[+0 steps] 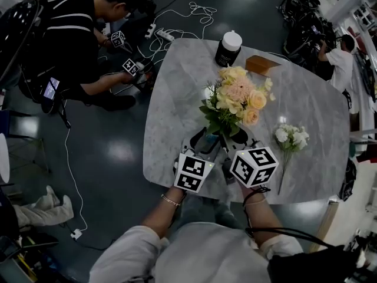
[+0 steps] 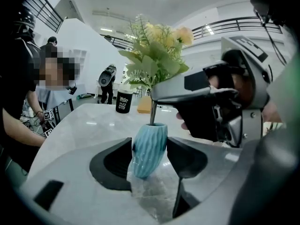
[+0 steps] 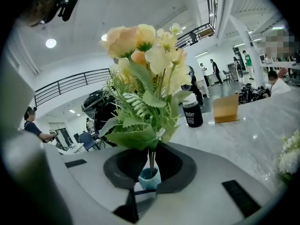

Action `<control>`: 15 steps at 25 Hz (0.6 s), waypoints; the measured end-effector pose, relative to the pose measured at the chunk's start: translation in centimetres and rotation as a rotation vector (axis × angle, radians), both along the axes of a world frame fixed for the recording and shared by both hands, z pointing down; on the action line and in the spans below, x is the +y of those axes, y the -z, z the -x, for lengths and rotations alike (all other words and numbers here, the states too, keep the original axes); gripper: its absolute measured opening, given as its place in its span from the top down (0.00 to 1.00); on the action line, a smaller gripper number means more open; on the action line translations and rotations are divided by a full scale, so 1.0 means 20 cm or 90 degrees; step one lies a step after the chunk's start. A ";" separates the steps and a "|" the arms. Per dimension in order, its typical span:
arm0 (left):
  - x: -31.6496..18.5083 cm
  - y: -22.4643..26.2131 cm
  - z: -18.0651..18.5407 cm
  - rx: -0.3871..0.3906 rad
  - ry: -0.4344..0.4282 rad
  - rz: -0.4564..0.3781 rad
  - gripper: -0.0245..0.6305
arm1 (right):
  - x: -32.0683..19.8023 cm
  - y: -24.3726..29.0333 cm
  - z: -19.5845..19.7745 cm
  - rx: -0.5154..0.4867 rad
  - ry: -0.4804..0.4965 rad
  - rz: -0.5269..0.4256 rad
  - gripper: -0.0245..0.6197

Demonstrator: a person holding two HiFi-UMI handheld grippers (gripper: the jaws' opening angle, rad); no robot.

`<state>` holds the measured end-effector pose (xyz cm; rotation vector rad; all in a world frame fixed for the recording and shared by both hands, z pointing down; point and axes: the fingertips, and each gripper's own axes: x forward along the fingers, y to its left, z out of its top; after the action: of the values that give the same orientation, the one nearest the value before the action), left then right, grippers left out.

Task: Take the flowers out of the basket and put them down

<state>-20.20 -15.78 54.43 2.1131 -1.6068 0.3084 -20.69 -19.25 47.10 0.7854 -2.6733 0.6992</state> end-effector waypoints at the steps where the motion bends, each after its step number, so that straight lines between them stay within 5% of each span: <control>1: 0.00 0.00 0.00 -0.001 0.002 0.001 0.61 | 0.00 0.01 0.00 -0.003 -0.001 -0.002 0.89; 15: 0.03 0.09 0.01 -0.002 0.018 -0.015 0.61 | -0.01 0.16 -0.02 -0.019 -0.005 -0.039 0.89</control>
<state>-20.46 -15.23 52.64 2.1062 -1.6475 0.2853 -20.34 -19.39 43.86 0.8080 -2.7323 0.6382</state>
